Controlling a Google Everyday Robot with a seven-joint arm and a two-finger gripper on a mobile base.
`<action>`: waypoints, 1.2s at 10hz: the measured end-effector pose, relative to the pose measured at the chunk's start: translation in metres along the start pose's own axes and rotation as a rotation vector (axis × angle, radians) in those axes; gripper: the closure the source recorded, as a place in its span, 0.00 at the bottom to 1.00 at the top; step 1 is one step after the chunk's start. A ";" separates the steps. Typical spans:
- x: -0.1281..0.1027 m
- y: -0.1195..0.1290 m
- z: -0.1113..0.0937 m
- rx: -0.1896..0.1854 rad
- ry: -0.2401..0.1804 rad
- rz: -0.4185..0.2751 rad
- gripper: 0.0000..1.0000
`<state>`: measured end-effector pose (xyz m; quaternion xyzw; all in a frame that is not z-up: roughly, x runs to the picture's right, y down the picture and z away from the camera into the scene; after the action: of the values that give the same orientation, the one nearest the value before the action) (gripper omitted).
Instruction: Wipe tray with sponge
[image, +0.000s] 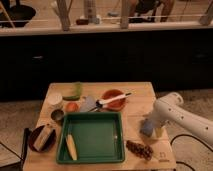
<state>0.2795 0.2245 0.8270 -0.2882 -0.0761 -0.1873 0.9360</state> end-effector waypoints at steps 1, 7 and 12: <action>-0.001 -0.002 0.002 0.001 -0.005 -0.006 0.31; 0.001 -0.001 0.014 -0.013 -0.049 0.001 0.92; -0.001 0.002 0.014 -0.031 -0.048 -0.010 1.00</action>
<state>0.2790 0.2340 0.8369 -0.3068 -0.0970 -0.1864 0.9283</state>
